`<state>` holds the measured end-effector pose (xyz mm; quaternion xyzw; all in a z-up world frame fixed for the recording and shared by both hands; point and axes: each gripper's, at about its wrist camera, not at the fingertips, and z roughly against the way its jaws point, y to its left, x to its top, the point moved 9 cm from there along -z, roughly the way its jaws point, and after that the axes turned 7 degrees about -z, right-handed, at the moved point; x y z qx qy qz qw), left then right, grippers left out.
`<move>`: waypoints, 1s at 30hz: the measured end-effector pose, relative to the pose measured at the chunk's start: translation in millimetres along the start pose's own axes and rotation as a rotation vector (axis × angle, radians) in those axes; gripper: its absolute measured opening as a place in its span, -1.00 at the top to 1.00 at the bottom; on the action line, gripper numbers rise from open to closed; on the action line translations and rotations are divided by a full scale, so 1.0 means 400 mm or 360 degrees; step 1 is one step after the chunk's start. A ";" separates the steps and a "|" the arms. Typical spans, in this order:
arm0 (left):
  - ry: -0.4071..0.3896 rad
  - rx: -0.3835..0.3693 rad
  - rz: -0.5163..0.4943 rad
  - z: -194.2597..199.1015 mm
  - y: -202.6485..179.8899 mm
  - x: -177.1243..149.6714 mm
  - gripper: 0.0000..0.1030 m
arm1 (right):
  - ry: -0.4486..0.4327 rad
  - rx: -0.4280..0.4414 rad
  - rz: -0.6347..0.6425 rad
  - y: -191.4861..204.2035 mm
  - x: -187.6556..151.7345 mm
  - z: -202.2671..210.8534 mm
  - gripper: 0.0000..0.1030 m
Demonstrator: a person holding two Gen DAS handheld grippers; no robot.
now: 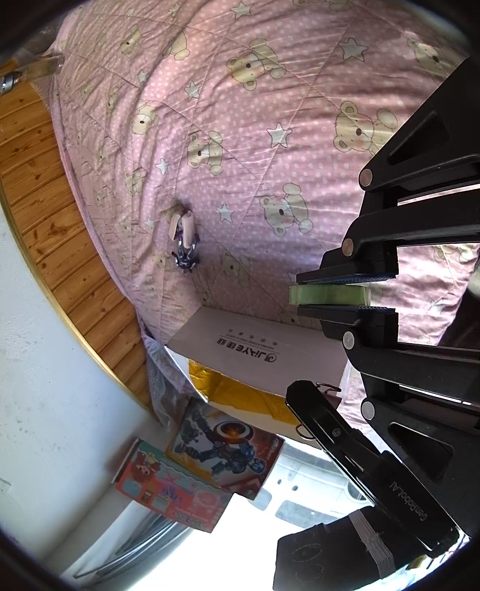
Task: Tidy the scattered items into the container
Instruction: 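Carry binder clip and tape roll into the white box and open both tools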
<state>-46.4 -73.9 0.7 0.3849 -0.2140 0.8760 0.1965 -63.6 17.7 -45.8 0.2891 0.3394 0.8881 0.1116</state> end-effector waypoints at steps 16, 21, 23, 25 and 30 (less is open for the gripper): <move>-0.0103 -0.0017 0.0169 0.120 0.103 -0.023 0.52 | 0.0052 0.0014 0.0192 0.147 -0.072 -0.013 0.81; -0.0145 0.0001 0.0226 0.148 0.154 -0.011 0.52 | 0.0062 0.0030 0.0271 0.207 -0.070 -0.025 0.81; -0.0156 0.0009 0.0248 0.156 0.176 -0.010 0.52 | 0.0067 0.0037 0.0292 0.227 -0.065 -0.032 0.81; -0.0168 0.0016 0.0269 0.164 0.197 -0.006 0.52 | 0.0071 0.0042 0.0315 0.248 -0.059 -0.041 0.81; -0.0200 0.0038 0.0311 0.182 0.250 0.010 0.52 | 0.0082 0.0055 0.0366 0.302 -0.041 -0.069 0.81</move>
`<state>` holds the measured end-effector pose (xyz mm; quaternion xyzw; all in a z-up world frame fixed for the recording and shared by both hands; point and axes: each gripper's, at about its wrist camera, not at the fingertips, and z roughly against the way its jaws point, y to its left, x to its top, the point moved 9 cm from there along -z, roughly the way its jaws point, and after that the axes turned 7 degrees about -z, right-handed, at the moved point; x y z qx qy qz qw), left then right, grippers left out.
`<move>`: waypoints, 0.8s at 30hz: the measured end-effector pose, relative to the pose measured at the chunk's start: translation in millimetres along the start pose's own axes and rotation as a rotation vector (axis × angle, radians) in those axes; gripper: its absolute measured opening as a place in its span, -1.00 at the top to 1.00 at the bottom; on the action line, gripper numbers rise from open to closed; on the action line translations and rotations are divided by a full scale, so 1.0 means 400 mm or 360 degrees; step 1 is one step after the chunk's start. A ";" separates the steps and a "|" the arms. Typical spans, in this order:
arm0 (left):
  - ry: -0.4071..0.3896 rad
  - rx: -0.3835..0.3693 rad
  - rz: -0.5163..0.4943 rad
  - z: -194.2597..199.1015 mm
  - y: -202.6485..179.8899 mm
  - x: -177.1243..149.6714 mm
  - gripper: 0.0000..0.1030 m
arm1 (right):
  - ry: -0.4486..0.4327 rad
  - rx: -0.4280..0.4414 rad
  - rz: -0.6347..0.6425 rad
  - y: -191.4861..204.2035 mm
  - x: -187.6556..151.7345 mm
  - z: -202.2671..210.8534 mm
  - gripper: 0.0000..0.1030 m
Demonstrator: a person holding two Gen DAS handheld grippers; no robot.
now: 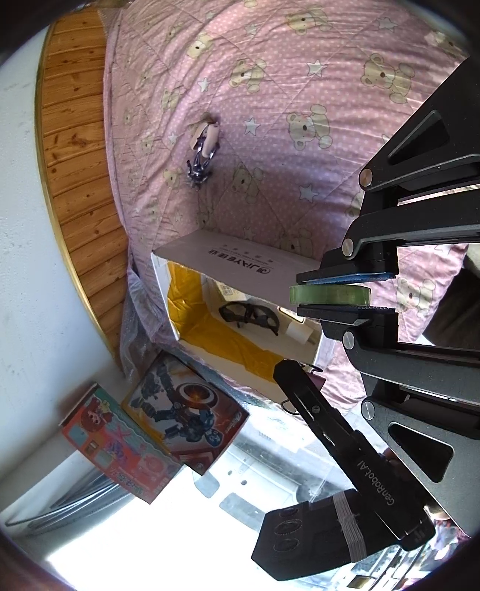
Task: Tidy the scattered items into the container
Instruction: 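Carry binder clip and tape roll into the white box and open both tools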
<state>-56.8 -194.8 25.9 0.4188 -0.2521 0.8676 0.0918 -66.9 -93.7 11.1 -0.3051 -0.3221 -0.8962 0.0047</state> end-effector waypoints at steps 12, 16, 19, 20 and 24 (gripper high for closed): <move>-0.0063 0.0059 0.0091 0.021 0.117 0.060 0.52 | 0.0033 0.0043 0.0127 0.124 0.071 -0.083 0.81; -0.0070 0.0076 0.0116 0.020 0.155 0.076 0.52 | 0.0046 0.0046 0.0167 0.154 0.095 -0.114 0.81; -0.0063 0.0088 0.0130 0.014 0.179 0.087 0.52 | 0.0056 0.0046 0.0194 0.174 0.117 -0.138 0.81; -0.0060 0.0093 0.0134 0.011 0.185 0.090 0.52 | 0.0058 0.0045 0.0203 0.179 0.124 -0.146 0.81; -0.0043 0.0104 0.0156 -0.006 0.211 0.102 0.52 | 0.0069 0.0043 0.0228 0.200 0.155 -0.181 0.81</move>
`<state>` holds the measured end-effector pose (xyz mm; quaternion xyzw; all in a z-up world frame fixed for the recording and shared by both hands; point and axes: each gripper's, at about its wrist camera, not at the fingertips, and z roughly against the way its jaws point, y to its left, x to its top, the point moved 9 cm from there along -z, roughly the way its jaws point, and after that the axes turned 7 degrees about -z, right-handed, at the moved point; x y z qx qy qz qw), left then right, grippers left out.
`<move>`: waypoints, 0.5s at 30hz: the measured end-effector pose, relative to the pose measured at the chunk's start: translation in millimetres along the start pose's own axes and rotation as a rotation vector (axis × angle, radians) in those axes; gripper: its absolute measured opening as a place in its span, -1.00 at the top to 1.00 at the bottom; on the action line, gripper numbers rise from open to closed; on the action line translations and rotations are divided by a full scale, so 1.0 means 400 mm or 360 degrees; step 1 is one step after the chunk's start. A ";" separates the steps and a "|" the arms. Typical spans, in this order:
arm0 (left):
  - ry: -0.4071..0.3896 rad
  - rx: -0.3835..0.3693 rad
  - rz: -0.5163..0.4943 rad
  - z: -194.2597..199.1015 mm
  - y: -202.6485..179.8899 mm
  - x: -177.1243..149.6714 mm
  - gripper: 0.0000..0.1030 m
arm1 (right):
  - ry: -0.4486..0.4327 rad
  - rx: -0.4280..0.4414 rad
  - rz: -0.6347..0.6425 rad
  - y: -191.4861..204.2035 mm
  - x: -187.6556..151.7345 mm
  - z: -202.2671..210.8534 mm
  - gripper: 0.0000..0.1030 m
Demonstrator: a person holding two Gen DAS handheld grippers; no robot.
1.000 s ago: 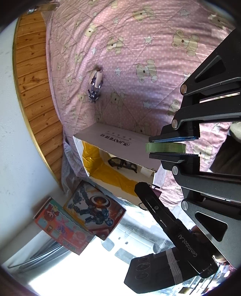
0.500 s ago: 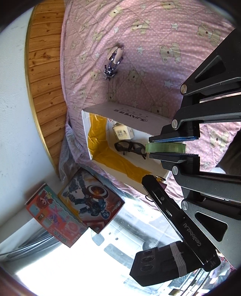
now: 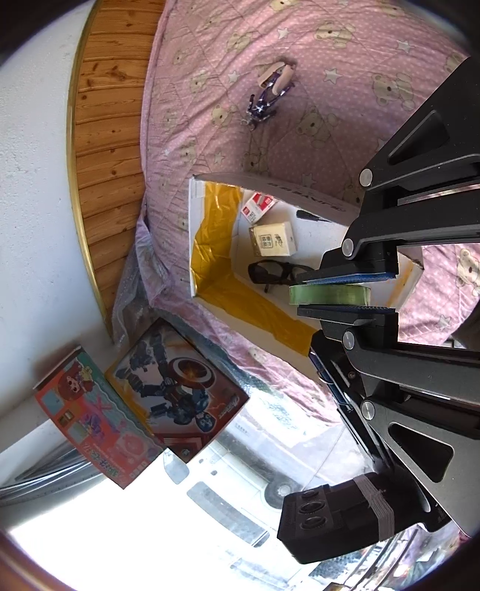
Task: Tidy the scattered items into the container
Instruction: 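Carry binder clip and tape roll into the white box and open both tools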
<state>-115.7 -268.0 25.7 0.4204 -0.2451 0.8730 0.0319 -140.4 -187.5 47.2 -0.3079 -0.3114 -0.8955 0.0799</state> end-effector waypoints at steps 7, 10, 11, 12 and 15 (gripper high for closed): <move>0.0058 0.0022 0.0058 -0.044 0.048 0.016 0.52 | 0.0039 -0.0020 0.0047 0.006 0.056 -0.059 0.81; 0.0094 0.0025 0.0099 -0.071 0.068 0.016 0.52 | 0.0052 -0.0032 0.0065 0.004 0.088 -0.087 0.81; 0.0105 0.0026 0.0106 -0.079 0.073 0.017 0.52 | 0.0058 -0.0036 0.0073 0.004 0.099 -0.097 0.81; 0.0117 0.0030 0.0114 -0.087 0.078 0.017 0.52 | 0.0064 -0.0041 0.0082 0.004 0.110 -0.108 0.81; 0.0152 0.0031 0.0128 -0.114 0.089 0.020 0.52 | 0.0087 -0.0050 0.0109 0.007 0.143 -0.143 0.81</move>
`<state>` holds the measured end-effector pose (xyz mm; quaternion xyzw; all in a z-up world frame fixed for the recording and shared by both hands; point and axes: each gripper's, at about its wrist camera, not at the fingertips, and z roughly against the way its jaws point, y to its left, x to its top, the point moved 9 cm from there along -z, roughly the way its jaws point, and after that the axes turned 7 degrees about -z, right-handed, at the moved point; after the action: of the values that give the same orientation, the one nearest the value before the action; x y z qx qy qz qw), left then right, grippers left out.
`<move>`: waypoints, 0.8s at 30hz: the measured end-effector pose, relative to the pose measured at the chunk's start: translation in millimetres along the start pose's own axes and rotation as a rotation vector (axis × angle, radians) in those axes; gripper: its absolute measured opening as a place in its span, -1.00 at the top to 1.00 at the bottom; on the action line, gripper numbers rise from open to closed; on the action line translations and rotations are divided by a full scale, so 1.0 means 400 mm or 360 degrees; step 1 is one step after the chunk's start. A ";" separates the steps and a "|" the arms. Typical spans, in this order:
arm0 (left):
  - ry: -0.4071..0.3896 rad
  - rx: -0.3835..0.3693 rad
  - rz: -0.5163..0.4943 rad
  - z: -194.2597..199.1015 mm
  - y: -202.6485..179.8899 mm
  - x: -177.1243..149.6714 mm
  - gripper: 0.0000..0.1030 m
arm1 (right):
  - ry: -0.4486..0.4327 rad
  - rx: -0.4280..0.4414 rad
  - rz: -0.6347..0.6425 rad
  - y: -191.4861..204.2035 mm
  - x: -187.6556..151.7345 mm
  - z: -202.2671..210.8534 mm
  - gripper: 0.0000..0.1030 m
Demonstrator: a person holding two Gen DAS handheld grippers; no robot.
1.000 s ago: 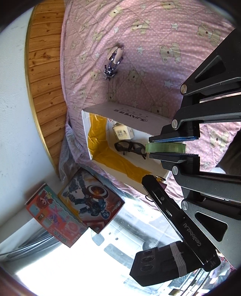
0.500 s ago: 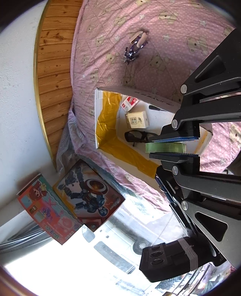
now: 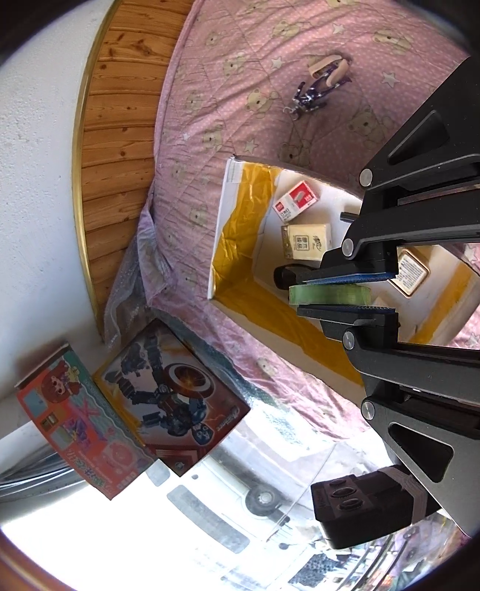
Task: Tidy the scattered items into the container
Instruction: 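Carry binder clip and tape roll into the white box and open both tools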
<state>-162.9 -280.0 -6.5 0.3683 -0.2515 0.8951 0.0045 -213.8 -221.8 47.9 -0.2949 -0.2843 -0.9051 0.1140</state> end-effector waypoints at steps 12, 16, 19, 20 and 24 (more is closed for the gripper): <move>0.0174 -0.0012 0.0105 -0.109 0.048 0.011 0.52 | 0.0185 -0.0057 0.0071 -0.004 0.112 -0.197 0.80; 0.0212 -0.0003 0.0139 -0.136 0.066 0.011 0.52 | 0.0254 -0.0096 0.0095 -0.014 0.135 -0.273 0.80; 0.0244 -0.0006 0.0165 -0.158 0.081 0.010 0.52 | 0.0280 -0.0137 0.0130 -0.022 0.152 -0.329 0.80; 0.0259 0.0001 0.0173 -0.167 0.087 0.009 0.52 | 0.0289 -0.0150 0.0141 -0.026 0.157 -0.350 0.80; 0.0294 0.0011 0.0274 -0.189 0.124 0.009 0.34 | 0.0304 -0.0188 0.0153 -0.053 0.166 -0.421 0.44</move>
<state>-224.7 -289.6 -71.9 0.2614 -0.2776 0.9231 -0.0503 -353.8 -305.1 -34.0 -0.2269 -0.2038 -0.9377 0.1663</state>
